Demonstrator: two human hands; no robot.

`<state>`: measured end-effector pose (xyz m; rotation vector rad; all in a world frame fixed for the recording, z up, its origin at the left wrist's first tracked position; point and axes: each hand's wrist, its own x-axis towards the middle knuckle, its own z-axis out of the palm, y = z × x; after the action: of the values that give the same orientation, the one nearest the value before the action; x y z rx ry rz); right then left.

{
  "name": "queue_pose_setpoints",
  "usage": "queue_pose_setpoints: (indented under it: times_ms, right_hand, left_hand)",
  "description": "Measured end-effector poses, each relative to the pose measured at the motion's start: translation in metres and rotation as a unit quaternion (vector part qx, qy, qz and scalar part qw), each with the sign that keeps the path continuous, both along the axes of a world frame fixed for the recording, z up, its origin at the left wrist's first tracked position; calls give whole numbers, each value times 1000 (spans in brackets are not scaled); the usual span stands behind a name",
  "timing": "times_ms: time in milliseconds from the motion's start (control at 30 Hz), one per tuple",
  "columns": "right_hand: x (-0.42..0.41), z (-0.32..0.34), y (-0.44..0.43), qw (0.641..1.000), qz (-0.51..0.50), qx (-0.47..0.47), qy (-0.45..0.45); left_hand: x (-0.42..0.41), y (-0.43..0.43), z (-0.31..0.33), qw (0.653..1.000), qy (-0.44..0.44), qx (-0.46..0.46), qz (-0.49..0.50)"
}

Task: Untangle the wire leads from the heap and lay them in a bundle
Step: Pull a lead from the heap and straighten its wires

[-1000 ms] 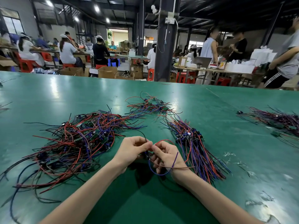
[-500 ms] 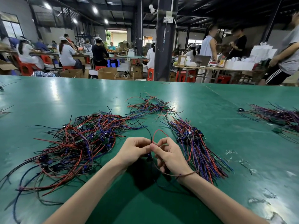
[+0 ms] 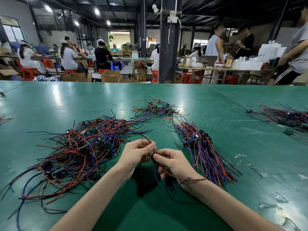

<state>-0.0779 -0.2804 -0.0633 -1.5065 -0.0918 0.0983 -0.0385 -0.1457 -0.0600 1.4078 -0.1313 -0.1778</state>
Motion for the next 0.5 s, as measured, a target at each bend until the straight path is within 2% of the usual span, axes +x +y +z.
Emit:
queue_pose_setpoints:
  times_ms: [167, 333, 500]
  right_hand:
    - [-3, 0, -1, 1000, -2, 9, 10]
    - [-8, 1, -1, 1000, 15, 15, 3]
    - [-6, 0, -3, 1000, -4, 14, -20]
  left_hand:
    - [1, 1, -1, 999, -6, 37, -9]
    - [-1, 1, 1, 998, 15, -27, -63]
    - [-3, 0, 2, 995, 16, -47, -86]
